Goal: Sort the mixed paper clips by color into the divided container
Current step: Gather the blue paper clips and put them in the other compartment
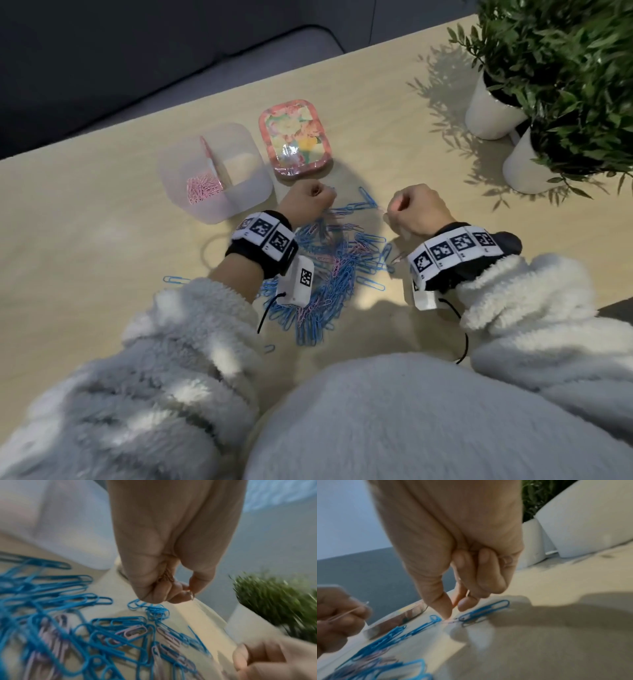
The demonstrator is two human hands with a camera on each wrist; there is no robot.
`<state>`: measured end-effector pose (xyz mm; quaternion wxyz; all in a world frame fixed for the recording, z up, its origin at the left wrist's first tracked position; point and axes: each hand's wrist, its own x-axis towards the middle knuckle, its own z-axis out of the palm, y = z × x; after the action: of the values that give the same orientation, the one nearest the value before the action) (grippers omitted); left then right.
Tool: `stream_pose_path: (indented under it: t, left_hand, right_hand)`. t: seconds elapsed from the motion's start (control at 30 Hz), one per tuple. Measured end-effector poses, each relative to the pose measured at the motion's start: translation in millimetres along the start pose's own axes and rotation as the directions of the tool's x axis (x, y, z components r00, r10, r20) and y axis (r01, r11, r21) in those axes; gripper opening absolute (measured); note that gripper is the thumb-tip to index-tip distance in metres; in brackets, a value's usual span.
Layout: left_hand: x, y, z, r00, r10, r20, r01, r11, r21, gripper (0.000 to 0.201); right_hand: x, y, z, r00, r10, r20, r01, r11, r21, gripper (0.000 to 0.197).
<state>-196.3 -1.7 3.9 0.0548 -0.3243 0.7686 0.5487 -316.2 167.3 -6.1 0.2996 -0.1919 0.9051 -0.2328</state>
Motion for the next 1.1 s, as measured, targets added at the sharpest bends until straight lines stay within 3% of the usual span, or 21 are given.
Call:
stream_pose_path:
  t: [0.1,0.2,0.27,0.33,0.4,0.47,0.53,0.6,0.63,0.7,0.73,0.8,0.87,1.03,1.1]
  left_hand:
    - [-3.8,-7.1,-4.1,0.995,-0.094,0.045,0.102,0.961,-0.258,0.025]
    - [-7.2,-6.5,-3.8,0.961,-0.21,0.181,0.277,0.762,-0.585,0.018]
    - [-11.3,-5.9,-5.6,0.927,-0.236,0.29,0.372,0.653,-0.659,0.021]
    - [-14.2,-5.1,-7.3,0.905,-0.227,0.358,0.42,0.6,-0.681,0.023]
    - [-16.4,-3.7,-7.9,0.902,-0.224,0.37,0.428,0.582,-0.692,0.025]
    - [-17.2,-3.2,-6.1,0.919,-0.228,0.322,0.391,0.624,-0.676,0.027]
    - [-16.5,-4.8,-0.7,0.959,-0.21,0.19,0.28,0.796,-0.537,0.022]
    - [-16.0,-7.8,4.1,0.991,-0.12,0.062,0.129,0.978,-0.167,0.023]
    - [-15.2,-10.1,6.2,0.998,-0.053,0.031,0.051,0.998,0.045,0.025]
    - [-15.2,-13.0,10.3,0.998,0.053,0.02,-0.057,0.929,0.365,0.023]
    - [-15.2,-14.9,11.6,0.996,0.081,0.025,-0.084,0.892,0.444,0.021]
    - [-13.3,-19.7,13.0,0.993,0.115,0.031,-0.115,0.858,0.5,0.016]
    - [-11.4,-22.2,13.3,0.991,0.131,0.033,-0.129,0.843,0.521,0.013]
    - [-12.3,-25.6,9.1,0.983,0.175,0.049,-0.167,0.77,0.616,0.016]
    - [-16.5,-28.5,2.6,0.984,0.178,0.019,-0.155,0.79,0.593,0.015]
  right_hand:
    - [-1.5,-1.2,7.8,0.997,-0.062,-0.052,0.062,0.998,-0.007,0.007]
    - [1.7,-6.3,17.7,0.993,-0.104,-0.055,0.096,0.986,-0.139,0.006]
    - [4.0,-8.5,17.7,0.992,-0.128,-0.022,0.121,0.975,-0.184,0.006]
    - [4.1,-9.8,14.3,0.986,-0.164,0.034,0.167,0.954,-0.25,0.008]
    - [4.7,-8.3,12.2,0.976,-0.194,0.097,0.215,0.924,-0.316,0.015]
    - [7.4,-5.4,10.5,0.972,-0.203,0.122,0.231,0.922,-0.31,0.017]
    - [5.7,-4.6,9.3,0.967,-0.22,0.125,0.236,0.963,-0.129,0.011]
    - [2.2,-8.5,9.5,0.978,-0.177,0.108,0.156,0.972,0.175,0.014]
    - [-0.4,-11.3,10.4,0.987,-0.096,0.127,0.048,0.939,0.342,0.02]
    - [-3.0,-16.3,14.3,0.98,0.027,0.195,-0.126,0.849,0.514,0.024]
    - [-2.9,-17.9,16.1,0.979,0.02,0.202,-0.12,0.858,0.5,0.023]
    - [-0.6,-18.7,21.7,0.982,-0.119,0.145,0.074,0.957,0.281,0.019]
    - [-1.6,-20.4,28.1,0.964,-0.235,0.126,0.23,0.972,0.052,0.008]
    - [-6.2,-19.0,42.6,0.942,-0.3,0.15,0.322,0.934,-0.155,0.01]
    - [-5.9,-17.9,42.0,0.941,-0.295,0.165,0.321,0.933,-0.164,0.012]
